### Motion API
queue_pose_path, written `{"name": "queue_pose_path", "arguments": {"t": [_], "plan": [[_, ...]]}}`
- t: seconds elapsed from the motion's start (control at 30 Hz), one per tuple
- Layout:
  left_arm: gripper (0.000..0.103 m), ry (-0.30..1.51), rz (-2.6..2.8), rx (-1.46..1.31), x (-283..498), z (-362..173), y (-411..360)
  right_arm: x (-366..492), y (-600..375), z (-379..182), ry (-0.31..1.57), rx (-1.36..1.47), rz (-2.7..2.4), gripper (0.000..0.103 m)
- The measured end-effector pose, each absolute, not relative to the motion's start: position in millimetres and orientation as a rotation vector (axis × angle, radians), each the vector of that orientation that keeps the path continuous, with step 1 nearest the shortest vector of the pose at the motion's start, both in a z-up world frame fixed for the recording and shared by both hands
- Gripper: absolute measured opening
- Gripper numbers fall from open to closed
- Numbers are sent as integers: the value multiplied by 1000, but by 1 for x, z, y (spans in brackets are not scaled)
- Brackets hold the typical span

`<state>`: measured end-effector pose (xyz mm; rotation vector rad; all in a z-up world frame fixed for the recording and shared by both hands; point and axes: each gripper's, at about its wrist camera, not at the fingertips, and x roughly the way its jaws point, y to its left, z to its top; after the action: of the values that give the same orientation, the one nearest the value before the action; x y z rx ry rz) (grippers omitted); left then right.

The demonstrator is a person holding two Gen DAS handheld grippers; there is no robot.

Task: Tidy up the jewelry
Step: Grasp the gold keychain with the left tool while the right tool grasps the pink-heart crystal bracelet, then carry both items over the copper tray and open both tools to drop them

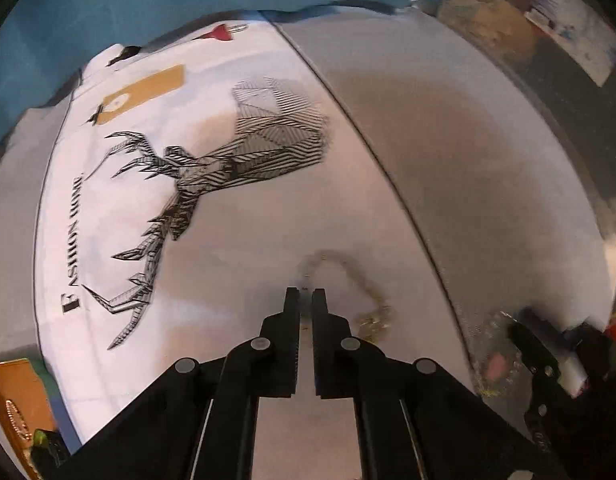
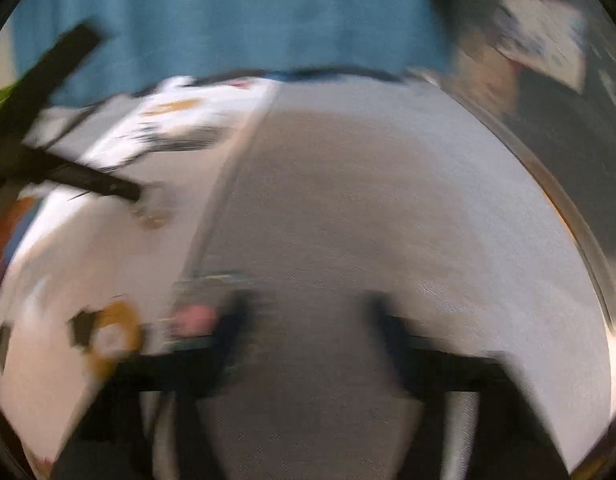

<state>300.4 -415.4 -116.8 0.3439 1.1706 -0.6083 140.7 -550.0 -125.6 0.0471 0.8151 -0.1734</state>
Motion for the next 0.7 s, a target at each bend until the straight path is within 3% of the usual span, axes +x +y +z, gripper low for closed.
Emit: {"name": "queue_pose_path", "arguments": {"t": [0.03, 0.4, 0.7], "plan": [[4, 1158, -614, 348, 299, -113, -415, 142, -542, -125, 819, 24, -146, 8], [4, 1020, -685, 220, 259, -25, -361, 113, -523, -65, 730, 58, -159, 8], [4, 904, -624, 213, 184, 27, -274, 65, -476, -21, 697, 38, -137, 8]]}}
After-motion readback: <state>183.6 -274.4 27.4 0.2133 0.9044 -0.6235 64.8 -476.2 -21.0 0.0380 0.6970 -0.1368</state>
